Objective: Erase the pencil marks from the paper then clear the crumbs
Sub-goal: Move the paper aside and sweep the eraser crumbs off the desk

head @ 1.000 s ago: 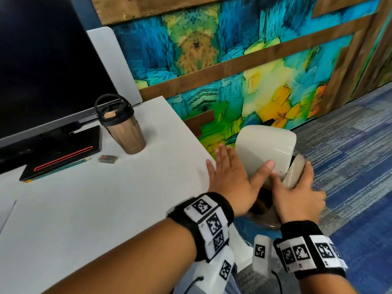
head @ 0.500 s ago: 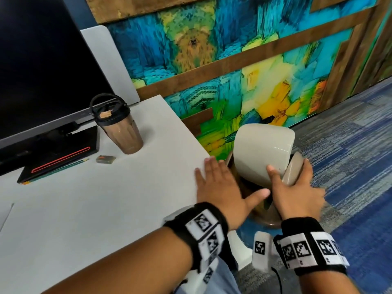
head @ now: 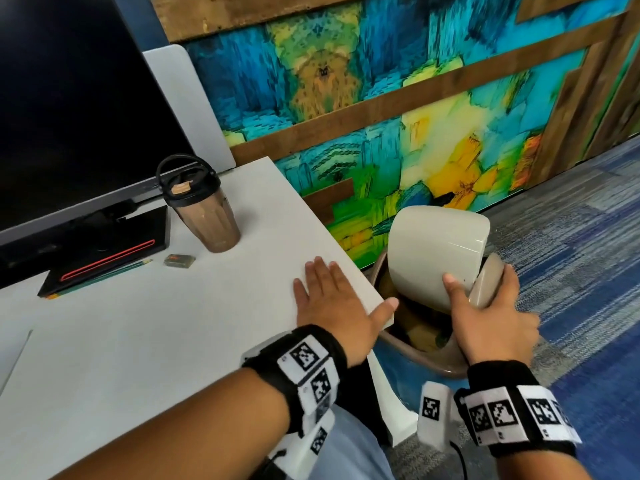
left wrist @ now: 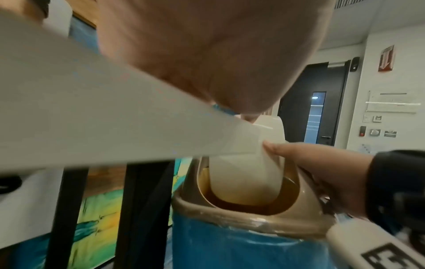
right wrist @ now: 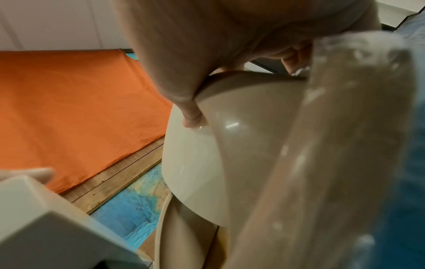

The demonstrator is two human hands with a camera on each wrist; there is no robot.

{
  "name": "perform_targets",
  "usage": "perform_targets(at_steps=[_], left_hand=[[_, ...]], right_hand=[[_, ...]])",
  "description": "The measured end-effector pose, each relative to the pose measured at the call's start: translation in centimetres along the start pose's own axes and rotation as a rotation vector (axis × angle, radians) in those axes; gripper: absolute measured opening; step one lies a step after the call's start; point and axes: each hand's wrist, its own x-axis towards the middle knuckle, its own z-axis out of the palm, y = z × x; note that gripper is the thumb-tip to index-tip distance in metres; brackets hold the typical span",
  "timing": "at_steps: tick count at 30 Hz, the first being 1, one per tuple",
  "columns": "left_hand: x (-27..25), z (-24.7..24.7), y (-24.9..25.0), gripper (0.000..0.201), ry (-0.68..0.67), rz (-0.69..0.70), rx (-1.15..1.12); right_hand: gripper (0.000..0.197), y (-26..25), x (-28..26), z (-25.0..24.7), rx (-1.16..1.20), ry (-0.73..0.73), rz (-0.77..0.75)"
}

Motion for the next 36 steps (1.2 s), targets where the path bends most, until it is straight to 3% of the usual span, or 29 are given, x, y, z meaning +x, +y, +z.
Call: perform_targets(at_steps=[2,5,7,9,13,18,21,25,28,30,33,36], left_hand=[[0.0,0.7,1.8,0.110,-0.010,0.086,0.035],[0.0,1.3,4.8,0.109,0.017,0.335,0.040],[-0.4,1.1,6.0,0.113,0.035,0.507,-0.103],[-0.6,0.8,5.8,0.106,0.063,0.576,-0.243],[-1.4,0.2,1.6,0.088,0.144,0.510,-0.282],[-4.2,-0.3,-7.8,0.101,0.123,0.352,-0.156],[-7.1,-0.2,-13.1,0.100,0.094,0.224,-0.190],[-9.4,1.1,-17.9,0.110,0.079,0.060,-0.181],[-9.7,2.6,-20.2,0.118,0.035,-0.042,-0.127],[-9.6,3.6,-21.2,0.109,-0.008,-0.003,-0.017],[-9.6,4.4,-21.3,0.094,0.078,0.010,0.113],[-9.7,4.6,-21.4,0.093,0.184,0.090,0.182]], right_hand=[[0.093,-0.1,-0.1,0.0,0.001,-0.003,-0.001],[0.094,0.2,0.1,0.1,-0.015,-0.011,-0.009],[0.092,0.3,0.4,0.1,-0.022,-0.018,-0.002],[0.091,0.4,0.8,0.1,-0.020,-0.029,0.009],[0.092,0.8,1.4,0.1,-0.010,-0.040,-0.010],[0.096,2.2,4.9,0.9,0.047,-0.102,-0.055],[0.087,3.6,7.6,1.6,0.099,-0.204,-0.111],[0.095,5.8,10.7,3.8,0.074,-0.377,-0.198],[0.083,7.4,12.4,6.5,0.087,-0.460,-0.206],[0.073,8.7,13.2,8.5,0.058,-0.509,-0.196],[0.090,11.5,14.6,11.7,-0.011,-0.559,-0.148],[0.070,13.1,14.8,13.8,-0.045,-0.581,-0.122]])
